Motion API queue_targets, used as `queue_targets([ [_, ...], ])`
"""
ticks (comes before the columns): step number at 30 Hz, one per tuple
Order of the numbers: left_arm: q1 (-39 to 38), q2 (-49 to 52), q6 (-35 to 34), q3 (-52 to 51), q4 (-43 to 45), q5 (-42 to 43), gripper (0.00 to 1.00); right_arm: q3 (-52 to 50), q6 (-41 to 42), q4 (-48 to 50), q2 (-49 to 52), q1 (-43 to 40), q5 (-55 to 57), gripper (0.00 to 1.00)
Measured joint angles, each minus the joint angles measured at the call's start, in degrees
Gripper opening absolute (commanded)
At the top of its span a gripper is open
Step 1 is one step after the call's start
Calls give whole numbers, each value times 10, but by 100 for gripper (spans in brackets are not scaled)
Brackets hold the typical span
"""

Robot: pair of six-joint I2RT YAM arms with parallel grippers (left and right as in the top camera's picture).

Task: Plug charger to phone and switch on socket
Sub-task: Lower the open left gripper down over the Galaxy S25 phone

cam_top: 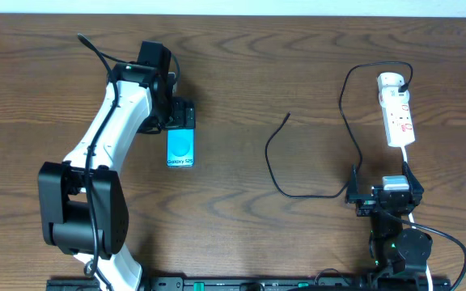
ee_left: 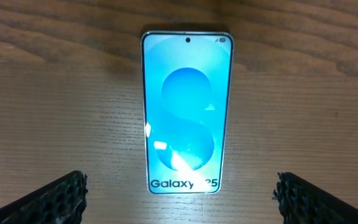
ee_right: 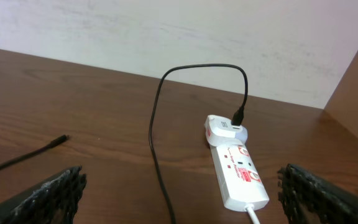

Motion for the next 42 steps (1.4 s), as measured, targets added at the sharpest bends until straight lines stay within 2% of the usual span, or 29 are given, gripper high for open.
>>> queue_targets([
  [12, -12, 0, -3, -43, 33, 0, 98, 0, 0, 0, 0, 0, 0, 99],
  [42, -17, 0, -11, -72, 75, -1, 98, 0, 0, 0, 0, 0, 0, 99],
])
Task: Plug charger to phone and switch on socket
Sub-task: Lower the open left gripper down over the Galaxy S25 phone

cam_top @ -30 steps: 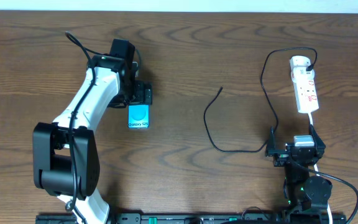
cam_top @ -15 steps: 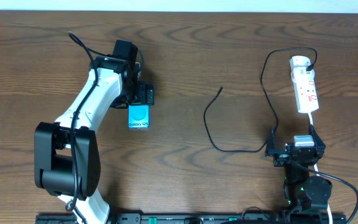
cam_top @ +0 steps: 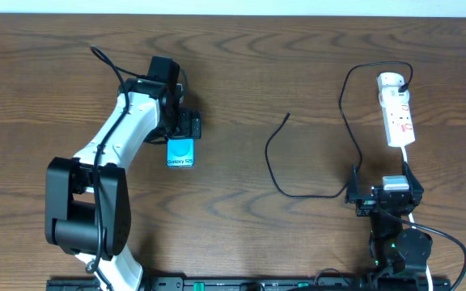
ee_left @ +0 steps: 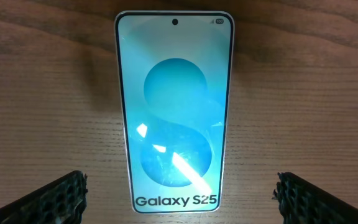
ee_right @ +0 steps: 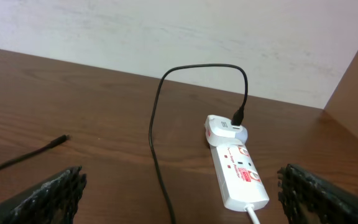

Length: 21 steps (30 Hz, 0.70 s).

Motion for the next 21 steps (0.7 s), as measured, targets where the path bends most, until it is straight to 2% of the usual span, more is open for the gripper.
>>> queue_targets([
  [21, 0, 0, -2, -38, 56, -13, 98, 0, 0, 0, 0, 0, 0, 99],
])
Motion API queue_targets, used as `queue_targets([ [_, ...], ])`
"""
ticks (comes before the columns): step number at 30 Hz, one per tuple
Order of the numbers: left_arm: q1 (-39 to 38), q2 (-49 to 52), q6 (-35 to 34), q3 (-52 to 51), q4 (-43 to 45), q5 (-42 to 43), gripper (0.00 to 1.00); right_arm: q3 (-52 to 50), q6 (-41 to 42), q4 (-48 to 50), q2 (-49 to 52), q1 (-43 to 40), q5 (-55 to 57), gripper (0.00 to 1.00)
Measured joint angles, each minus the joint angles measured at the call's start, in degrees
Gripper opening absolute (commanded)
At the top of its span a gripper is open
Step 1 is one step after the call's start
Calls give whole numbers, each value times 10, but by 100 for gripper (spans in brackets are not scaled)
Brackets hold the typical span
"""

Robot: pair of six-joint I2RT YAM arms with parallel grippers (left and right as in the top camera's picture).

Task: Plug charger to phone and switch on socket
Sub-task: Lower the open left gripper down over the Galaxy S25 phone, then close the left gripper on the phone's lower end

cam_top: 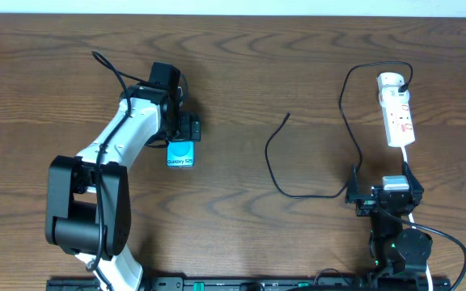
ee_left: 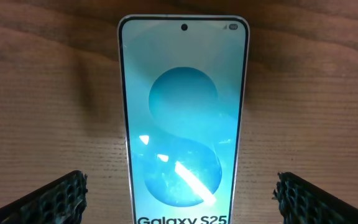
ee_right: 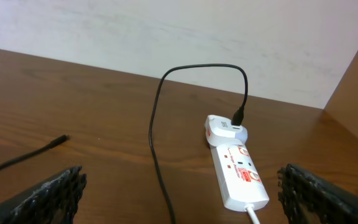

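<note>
A phone with a lit blue Galaxy S25 screen lies flat on the wooden table; in the left wrist view the phone fills the middle. My left gripper hovers open over its near end, fingers wide on either side, not touching. A black charger cable runs from its loose tip to a white adapter plugged into a white socket strip. My right gripper stands open near the table's front edge, short of the strip.
The strip's white lead runs back past the right arm's base. A pale wall rises behind the table's far edge. The left arm's white links reach diagonally over the table's left part.
The left gripper has come slightly closer over the phone, which looks a bit larger and sits lower in the wrist view. The right arm, cable and strip have not moved.
First the open left gripper hung above the phone with the whole screen small in view. Then it was lower and shifted, the phone larger. Now it is closer still, open around the phone's near end. The right gripper stayed open and still throughout.
</note>
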Motion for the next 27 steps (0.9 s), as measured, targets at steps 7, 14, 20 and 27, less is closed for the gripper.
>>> queue_targets([
  [7, 0, 0, 0, 0, 9, 0, 98, 0, 0, 0, 0, 0, 0, 99],
  [14, 0, 6, 0, 0, 22, 0, 98, 0, 0, 0, 0, 0, 0, 99],
  [20, 0, 45, 0, 0, 32, 0, 98, 0, 0, 0, 0, 0, 0, 99],
  [27, 0, 51, 0, 0, 37, 0, 98, 0, 0, 0, 0, 0, 0, 99],
])
